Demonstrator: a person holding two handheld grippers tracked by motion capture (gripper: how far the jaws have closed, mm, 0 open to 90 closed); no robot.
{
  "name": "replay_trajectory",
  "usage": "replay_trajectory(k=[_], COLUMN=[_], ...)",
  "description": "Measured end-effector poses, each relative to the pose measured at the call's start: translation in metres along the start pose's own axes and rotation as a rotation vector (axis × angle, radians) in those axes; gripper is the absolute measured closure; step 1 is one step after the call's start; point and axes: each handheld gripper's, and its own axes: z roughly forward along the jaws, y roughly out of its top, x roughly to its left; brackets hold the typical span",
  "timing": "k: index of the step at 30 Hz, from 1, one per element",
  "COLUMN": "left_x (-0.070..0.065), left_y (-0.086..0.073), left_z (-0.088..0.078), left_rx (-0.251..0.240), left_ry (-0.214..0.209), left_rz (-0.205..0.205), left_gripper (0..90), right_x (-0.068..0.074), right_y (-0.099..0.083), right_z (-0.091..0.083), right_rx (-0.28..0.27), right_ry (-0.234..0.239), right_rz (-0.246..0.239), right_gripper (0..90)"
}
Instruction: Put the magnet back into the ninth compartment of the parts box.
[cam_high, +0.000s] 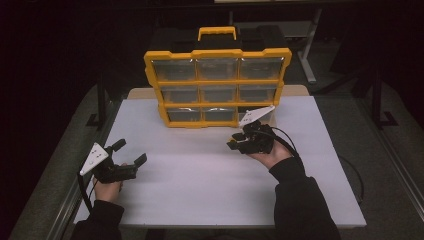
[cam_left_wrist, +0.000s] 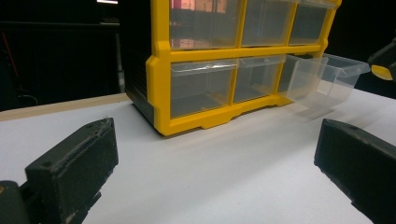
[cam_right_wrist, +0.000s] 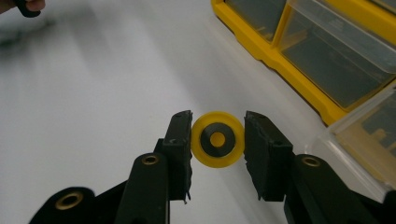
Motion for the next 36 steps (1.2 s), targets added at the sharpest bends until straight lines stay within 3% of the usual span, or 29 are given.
replay_trajectory(k=[13,26,36], left_x=[0.0,0.0,0.0], left_y=[0.0,0.0,0.0], left_z=[0.0,0.0,0.0], left_rx=[0.0,0.0,0.0], left_ry=[0.0,-0.001,-0.001], left_rz=[-0.002,0.0,-0.001], left_gripper=[0.0,0.0,0.0], right_x=[-0.01,-0.029,-0.045], right_y=[-0.001,-0.004,-0.01], right_z=[-0.014,-0.031,-0.035], right_rx=[-0.017,-0.078,-0.099], right_ry=[-0.025,-0.031,-0.063], right_rz=[0.017,0.088,0.146], right_gripper=[61.7,61.7,61.6])
